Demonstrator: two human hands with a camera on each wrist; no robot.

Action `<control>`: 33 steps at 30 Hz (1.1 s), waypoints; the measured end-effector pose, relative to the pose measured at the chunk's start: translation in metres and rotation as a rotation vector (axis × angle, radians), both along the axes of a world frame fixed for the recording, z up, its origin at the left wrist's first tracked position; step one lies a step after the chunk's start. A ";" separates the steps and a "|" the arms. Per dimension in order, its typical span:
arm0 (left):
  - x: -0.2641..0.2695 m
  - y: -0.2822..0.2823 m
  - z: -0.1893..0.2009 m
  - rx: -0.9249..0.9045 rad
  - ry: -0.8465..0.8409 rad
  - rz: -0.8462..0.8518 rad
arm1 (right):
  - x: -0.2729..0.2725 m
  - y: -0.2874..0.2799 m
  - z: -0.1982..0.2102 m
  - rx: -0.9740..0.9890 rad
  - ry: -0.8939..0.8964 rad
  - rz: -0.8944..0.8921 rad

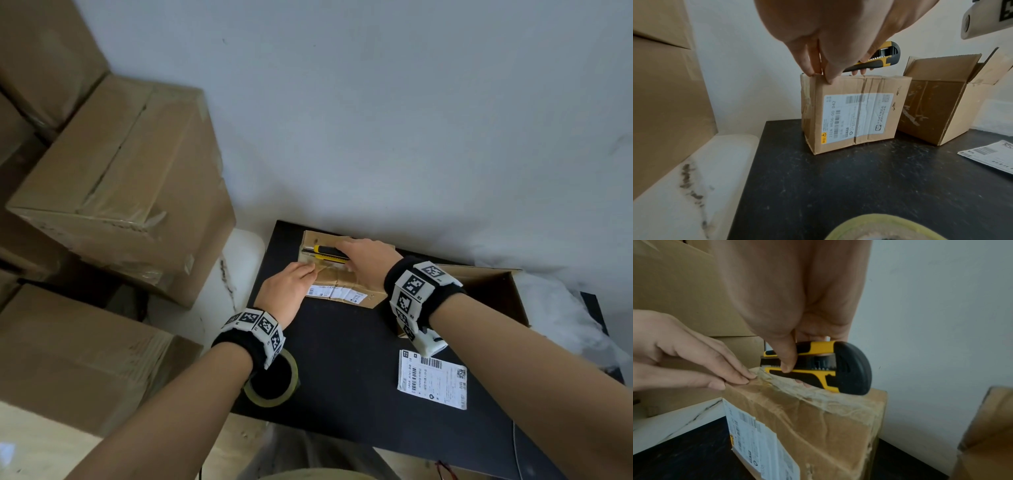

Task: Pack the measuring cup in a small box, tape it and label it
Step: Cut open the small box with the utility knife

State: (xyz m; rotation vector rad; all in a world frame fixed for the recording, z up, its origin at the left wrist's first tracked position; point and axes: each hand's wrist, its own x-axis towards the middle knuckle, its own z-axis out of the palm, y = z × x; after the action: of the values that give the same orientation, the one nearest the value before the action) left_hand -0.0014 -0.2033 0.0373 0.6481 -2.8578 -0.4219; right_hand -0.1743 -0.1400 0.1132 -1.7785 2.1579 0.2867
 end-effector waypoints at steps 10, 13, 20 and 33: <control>-0.001 -0.001 0.006 0.086 -0.082 0.007 | 0.001 0.000 0.003 0.038 0.019 0.007; -0.001 -0.001 0.007 0.087 -0.098 -0.003 | -0.001 -0.002 0.004 0.044 0.039 0.028; -0.003 -0.005 0.013 0.082 -0.149 -0.017 | -0.005 -0.004 0.006 0.068 0.122 0.062; -0.005 -0.006 0.020 0.066 -0.217 -0.038 | -0.021 0.006 0.030 0.245 0.222 0.080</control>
State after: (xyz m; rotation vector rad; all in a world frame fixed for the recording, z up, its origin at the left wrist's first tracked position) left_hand -0.0068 -0.2096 0.0570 0.6911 -3.0763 -0.4808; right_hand -0.1956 -0.1345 0.1430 -1.7634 2.0897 0.7665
